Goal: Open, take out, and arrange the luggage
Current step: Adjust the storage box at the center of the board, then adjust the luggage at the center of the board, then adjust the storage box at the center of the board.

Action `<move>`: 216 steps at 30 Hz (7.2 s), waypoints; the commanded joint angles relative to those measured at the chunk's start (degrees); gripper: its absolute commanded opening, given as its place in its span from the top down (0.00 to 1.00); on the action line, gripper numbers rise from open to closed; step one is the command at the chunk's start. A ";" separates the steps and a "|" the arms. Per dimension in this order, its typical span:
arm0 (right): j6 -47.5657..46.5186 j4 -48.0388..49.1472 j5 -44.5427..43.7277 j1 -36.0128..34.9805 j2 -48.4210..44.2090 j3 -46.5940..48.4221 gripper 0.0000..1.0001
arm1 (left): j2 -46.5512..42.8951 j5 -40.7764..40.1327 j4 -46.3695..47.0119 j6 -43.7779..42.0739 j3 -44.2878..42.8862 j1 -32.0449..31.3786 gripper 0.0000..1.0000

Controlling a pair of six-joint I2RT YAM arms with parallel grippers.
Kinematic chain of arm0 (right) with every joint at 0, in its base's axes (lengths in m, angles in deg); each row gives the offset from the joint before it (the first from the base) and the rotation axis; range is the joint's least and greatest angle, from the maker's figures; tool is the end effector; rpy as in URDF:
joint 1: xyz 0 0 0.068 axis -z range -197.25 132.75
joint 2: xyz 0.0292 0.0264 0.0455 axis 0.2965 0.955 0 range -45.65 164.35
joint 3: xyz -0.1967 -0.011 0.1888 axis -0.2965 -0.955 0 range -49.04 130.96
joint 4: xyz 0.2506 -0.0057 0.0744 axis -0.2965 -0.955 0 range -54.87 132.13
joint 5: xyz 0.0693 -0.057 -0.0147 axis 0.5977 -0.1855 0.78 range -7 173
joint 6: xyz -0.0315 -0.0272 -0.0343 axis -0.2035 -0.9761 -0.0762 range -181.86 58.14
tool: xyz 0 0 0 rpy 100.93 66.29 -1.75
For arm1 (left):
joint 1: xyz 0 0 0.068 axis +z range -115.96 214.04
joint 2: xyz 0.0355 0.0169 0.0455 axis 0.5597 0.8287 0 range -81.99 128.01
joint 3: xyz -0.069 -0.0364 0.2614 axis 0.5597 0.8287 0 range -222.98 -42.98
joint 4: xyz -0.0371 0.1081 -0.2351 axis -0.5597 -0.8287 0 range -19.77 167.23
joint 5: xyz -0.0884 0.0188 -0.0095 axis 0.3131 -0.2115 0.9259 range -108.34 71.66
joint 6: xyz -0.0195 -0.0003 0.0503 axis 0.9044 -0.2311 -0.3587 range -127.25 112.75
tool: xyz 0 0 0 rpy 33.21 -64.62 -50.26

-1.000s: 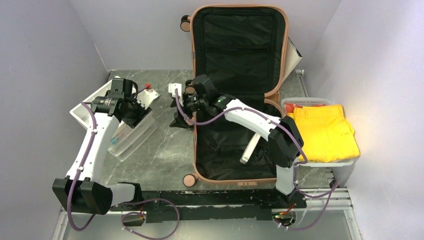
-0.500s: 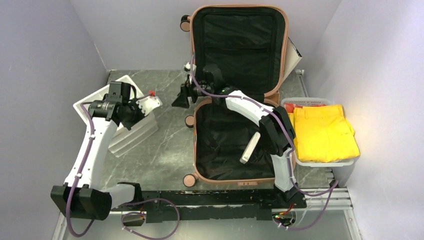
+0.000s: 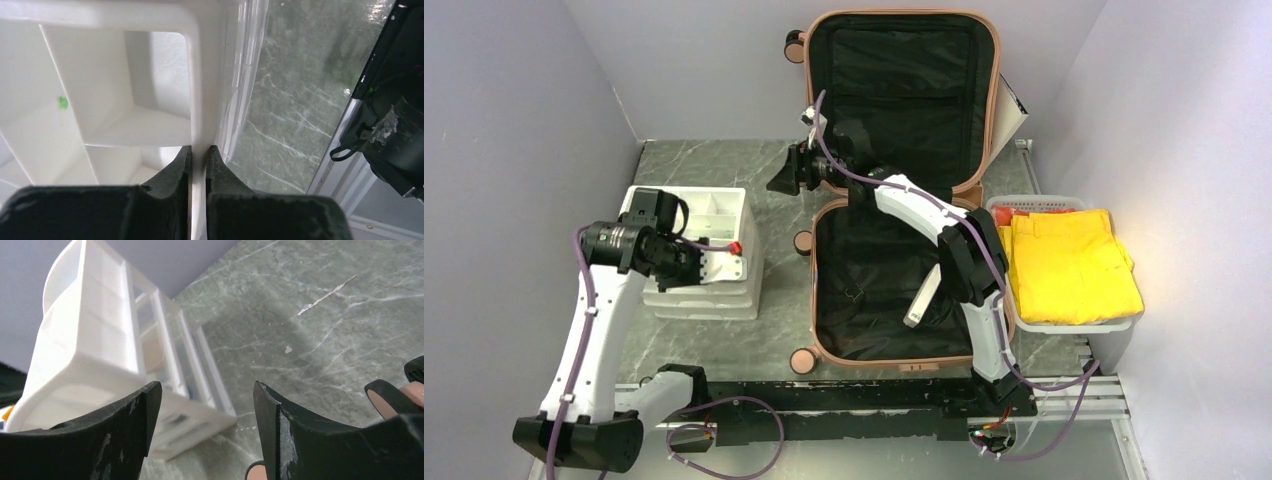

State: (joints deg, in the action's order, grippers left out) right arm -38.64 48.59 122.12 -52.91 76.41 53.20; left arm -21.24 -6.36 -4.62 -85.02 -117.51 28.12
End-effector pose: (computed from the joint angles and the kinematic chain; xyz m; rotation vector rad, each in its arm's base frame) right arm 0.4012 0.3155 0.2872 -0.7317 1.8196 1.3175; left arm 0.1536 -0.0233 0.3594 1.8489 1.9821 0.0777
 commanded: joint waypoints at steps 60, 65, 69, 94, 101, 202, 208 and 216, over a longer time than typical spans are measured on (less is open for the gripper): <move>-13.79 -27.73 7.03 2.75 -4.21 0.23 0.57 | -7.87 30.90 1.44 17.28 -14.22 0.02 0.18; -18.04 -26.35 4.80 2.79 -7.54 -4.91 0.51 | -7.38 37.64 1.66 18.22 -12.91 0.02 0.11; -18.58 -24.69 3.62 2.79 -9.38 -8.34 0.49 | -6.89 40.21 7.57 24.29 -9.77 0.02 0.15; -19.93 -24.48 0.50 2.79 -9.39 -8.62 0.49 | 0.30 18.78 26.64 49.57 -5.96 -0.86 0.32; -19.64 -24.38 0.01 2.79 -9.12 -8.59 0.49 | -0.25 22.85 24.98 46.40 -6.60 -1.73 0.30; -4.53 -18.16 2.41 -12.15 23.48 30.49 0.85 | 28.49 44.98 1.35 14.99 -37.54 42.56 0.95; 2.03 -11.35 12.55 -12.24 25.20 28.34 0.89 | 27.79 45.11 1.25 14.48 -35.07 42.55 0.95; 6.42 -6.13 15.71 -13.41 27.21 26.20 0.90 | 28.28 43.83 1.36 14.15 -32.85 42.56 0.95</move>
State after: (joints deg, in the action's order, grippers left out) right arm -33.85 37.71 134.64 -64.86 102.79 78.68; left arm 9.60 30.41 -3.30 -72.06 -149.96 70.55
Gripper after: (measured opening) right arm 0.090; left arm 0.134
